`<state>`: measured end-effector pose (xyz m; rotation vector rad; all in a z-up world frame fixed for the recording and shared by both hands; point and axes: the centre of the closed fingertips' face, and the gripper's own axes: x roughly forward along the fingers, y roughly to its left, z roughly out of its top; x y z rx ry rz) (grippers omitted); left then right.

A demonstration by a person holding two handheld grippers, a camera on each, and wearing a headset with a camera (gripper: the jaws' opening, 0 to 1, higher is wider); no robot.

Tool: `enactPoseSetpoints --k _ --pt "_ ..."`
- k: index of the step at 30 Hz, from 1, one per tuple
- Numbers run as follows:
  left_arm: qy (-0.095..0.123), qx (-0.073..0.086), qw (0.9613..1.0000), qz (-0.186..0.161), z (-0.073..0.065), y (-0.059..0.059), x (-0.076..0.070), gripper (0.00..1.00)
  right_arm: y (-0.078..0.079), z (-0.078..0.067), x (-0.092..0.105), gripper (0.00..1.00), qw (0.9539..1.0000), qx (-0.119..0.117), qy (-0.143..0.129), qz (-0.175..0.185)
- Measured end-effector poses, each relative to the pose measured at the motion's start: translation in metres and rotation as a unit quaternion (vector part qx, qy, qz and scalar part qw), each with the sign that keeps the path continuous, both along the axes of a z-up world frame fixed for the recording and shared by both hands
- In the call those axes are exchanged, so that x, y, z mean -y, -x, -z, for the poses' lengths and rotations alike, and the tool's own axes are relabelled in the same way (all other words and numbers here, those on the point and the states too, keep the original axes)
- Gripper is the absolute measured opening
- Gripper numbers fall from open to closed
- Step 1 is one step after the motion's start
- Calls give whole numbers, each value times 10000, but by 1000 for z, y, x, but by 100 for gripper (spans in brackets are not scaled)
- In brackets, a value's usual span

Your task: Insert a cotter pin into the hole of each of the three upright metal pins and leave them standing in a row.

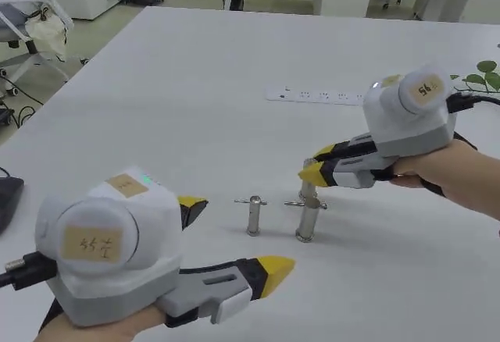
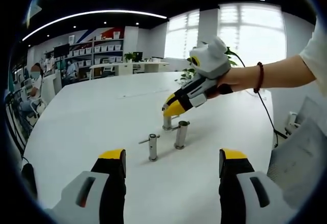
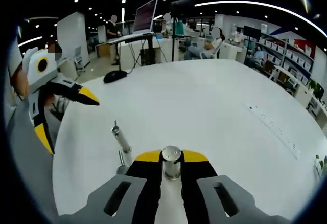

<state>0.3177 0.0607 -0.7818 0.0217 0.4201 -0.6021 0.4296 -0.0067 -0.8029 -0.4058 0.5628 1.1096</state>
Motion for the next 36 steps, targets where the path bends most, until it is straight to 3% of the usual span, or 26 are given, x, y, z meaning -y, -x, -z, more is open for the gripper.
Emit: enactPoseSetpoints --k 20,36 --pt "9 88 9999 55 -10 9 7 72 32 -2 46 13 9999 -12 127 110" --pt "9 109 9999 125 -13 16 11 71 67 -1 43 13 10000 -76 9 38"
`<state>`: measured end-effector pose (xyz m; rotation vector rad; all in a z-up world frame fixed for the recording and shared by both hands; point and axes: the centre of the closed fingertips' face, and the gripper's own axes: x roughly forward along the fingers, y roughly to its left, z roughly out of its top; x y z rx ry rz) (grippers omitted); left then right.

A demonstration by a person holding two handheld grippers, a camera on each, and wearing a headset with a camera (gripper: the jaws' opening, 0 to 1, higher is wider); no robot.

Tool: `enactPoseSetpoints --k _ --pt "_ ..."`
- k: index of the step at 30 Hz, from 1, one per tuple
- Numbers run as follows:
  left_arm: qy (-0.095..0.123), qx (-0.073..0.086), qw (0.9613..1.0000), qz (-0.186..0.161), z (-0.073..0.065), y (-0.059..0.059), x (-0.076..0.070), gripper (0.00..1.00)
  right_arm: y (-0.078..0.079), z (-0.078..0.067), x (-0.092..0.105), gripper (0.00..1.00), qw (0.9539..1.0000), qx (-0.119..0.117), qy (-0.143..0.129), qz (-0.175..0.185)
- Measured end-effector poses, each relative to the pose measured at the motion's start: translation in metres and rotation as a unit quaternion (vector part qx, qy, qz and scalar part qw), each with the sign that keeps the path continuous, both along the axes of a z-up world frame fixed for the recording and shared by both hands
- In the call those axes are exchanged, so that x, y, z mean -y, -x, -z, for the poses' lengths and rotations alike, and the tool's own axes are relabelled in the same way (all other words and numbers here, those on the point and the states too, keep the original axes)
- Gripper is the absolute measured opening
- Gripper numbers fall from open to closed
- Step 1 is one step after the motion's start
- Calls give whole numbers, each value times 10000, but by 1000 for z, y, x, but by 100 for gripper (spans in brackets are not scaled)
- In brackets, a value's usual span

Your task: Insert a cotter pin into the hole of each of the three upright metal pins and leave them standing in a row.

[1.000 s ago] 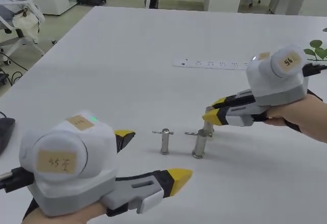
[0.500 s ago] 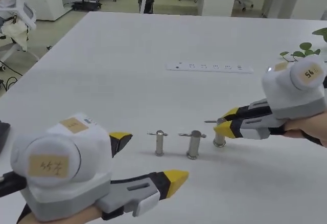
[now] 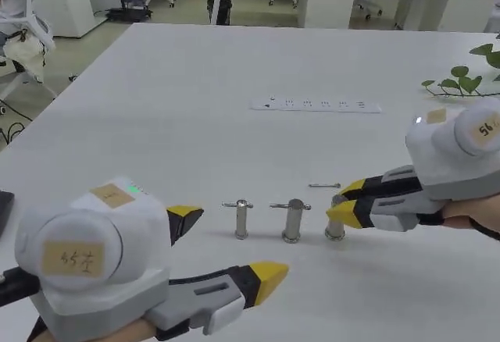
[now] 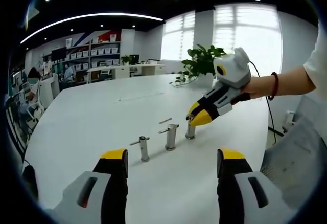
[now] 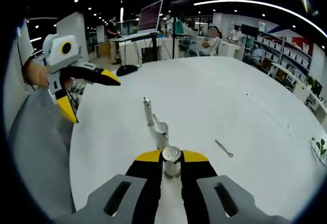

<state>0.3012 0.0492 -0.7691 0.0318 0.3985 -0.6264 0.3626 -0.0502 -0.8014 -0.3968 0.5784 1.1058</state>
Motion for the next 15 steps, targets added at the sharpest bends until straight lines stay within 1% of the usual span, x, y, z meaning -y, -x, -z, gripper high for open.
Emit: enactPoseSetpoints --k 8,15 --pt "-14 -7 10000 70 1 6 3 70 16 5 -8 13 9999 -89 -68 -62" --pt "-38 -12 9999 126 1 8 4 69 22 8 -15 13 9999 -106 -103 -84"
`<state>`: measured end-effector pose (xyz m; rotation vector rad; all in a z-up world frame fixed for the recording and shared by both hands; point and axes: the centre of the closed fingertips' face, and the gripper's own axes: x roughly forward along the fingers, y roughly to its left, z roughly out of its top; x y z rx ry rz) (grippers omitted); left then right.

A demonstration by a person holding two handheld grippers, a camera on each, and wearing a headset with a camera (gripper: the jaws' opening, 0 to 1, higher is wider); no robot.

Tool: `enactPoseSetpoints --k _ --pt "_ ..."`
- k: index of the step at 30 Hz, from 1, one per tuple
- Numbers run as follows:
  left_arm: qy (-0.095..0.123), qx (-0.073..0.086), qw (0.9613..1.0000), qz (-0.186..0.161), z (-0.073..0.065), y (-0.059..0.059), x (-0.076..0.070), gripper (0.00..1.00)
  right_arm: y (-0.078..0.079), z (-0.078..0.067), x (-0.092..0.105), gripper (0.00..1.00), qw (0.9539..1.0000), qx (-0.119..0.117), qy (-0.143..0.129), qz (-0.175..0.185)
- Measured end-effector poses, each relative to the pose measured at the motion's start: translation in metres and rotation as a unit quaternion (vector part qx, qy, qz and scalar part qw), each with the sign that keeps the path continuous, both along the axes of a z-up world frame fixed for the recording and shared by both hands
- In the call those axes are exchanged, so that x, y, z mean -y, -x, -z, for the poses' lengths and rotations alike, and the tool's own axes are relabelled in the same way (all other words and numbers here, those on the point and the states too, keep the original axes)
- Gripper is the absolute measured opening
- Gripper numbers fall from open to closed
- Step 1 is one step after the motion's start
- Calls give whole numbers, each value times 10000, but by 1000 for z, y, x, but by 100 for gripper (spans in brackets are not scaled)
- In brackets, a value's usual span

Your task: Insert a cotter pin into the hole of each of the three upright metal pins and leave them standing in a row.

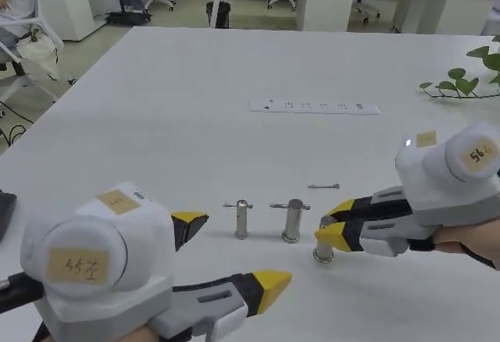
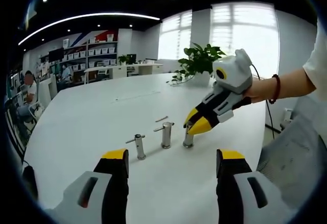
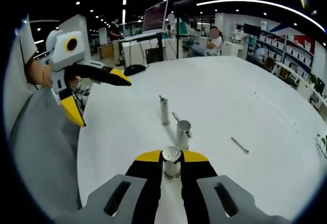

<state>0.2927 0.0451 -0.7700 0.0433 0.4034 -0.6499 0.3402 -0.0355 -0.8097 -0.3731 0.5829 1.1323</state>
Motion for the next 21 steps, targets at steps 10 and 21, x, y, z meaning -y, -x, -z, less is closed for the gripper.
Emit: enactPoseSetpoints --k 10,21 --pt "8 -9 10000 2 0 1 0 69 3 6 -3 13 10000 45 0 -19" --pt "27 1 10000 -6 0 2 1 69 2 11 1 14 9999 10 -58 87"
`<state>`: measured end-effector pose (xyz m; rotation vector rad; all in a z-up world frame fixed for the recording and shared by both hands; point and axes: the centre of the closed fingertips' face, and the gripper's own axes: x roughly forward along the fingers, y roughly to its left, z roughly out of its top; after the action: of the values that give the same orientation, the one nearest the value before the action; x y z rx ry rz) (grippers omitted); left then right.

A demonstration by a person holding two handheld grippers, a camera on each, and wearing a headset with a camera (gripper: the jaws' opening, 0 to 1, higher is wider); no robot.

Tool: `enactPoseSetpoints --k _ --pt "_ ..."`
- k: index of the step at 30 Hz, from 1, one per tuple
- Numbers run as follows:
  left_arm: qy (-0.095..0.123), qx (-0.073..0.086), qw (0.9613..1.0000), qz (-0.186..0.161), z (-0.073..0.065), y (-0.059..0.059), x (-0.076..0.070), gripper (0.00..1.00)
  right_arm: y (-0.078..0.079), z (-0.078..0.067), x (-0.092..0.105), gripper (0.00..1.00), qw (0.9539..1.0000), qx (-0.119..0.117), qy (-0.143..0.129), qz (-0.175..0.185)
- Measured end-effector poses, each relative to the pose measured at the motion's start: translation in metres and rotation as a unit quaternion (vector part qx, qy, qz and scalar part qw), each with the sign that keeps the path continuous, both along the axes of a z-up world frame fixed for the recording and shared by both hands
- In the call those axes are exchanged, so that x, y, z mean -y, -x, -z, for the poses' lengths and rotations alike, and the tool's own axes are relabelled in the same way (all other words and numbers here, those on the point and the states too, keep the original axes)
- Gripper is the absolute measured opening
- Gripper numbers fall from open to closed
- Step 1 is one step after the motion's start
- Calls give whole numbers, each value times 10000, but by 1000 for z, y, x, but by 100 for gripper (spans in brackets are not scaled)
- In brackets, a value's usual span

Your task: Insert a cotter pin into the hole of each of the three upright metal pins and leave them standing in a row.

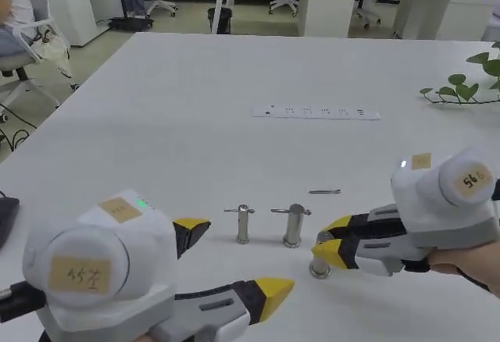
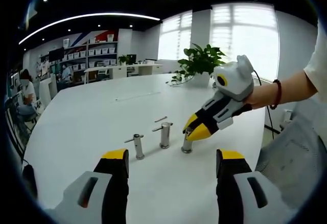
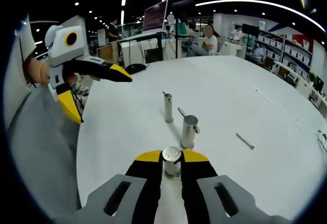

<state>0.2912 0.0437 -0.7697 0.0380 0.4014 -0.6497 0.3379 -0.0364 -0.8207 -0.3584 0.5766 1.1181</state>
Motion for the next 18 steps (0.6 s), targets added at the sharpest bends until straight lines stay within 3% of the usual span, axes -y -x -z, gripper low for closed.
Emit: enactPoseSetpoints --k 10,18 --pt "3 -16 10000 9 1 1 2 69 1 0 -3 16 9997 -111 -209 -5" --pt "-22 -16 10000 -35 1 -1 -1 71 5 -17 -7 25 9987 -177 -472 -124"
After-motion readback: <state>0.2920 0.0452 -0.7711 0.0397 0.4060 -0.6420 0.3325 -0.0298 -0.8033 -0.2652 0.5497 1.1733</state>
